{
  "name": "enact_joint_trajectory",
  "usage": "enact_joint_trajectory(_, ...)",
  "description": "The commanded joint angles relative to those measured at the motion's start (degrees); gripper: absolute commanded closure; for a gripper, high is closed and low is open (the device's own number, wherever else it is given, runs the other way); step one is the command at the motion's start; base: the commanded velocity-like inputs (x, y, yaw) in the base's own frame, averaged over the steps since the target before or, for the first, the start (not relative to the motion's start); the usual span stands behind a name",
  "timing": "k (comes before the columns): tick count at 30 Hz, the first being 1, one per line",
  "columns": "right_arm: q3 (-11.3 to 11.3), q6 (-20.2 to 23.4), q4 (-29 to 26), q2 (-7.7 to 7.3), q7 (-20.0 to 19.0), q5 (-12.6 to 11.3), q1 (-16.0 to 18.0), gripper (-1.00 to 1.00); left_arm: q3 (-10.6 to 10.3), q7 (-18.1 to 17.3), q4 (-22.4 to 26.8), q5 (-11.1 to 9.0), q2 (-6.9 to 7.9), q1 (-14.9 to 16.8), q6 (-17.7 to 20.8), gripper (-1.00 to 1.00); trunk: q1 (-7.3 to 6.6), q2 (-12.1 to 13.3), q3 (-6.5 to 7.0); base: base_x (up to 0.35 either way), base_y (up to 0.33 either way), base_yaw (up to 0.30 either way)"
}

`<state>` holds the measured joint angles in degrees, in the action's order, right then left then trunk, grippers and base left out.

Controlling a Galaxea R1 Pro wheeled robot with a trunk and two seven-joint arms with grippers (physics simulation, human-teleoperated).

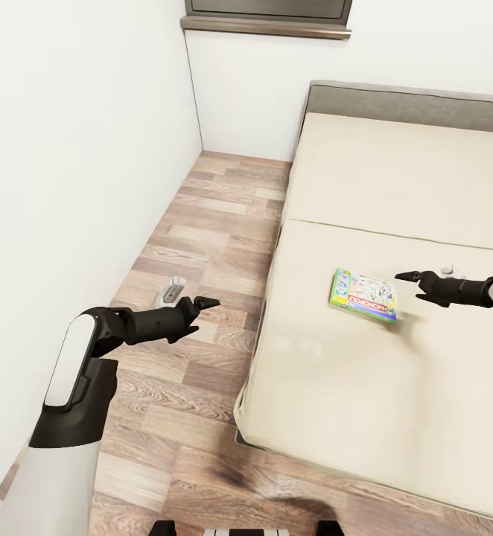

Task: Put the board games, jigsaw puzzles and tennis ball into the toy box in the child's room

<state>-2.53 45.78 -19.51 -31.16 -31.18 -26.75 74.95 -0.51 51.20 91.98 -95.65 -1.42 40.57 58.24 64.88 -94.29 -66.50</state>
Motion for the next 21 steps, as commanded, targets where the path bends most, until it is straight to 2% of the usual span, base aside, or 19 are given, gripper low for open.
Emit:
enact_joint_trajectory(1, -0.3, 0.3, 0.0, 0.01, -0.1, 0.1, 0.0, -1.0, 0.0, 0.6, 0.0, -0.5, -0.04, 0.1, 0.1, -1.0, 0.0, 0.0, -0.05, 0.0, 0.0, 0.0)
enact_joint_trajectory(21, -0.4, 0.4, 0.0, -0.03, -0.1, 0.1, 0.0, -1.0, 0.0, 0.7, 0.0, -0.5, -0.23, 0.0, 0.1, -1.0, 0.0, 0.0, -1.41, 0.0, 0.0, 0.0)
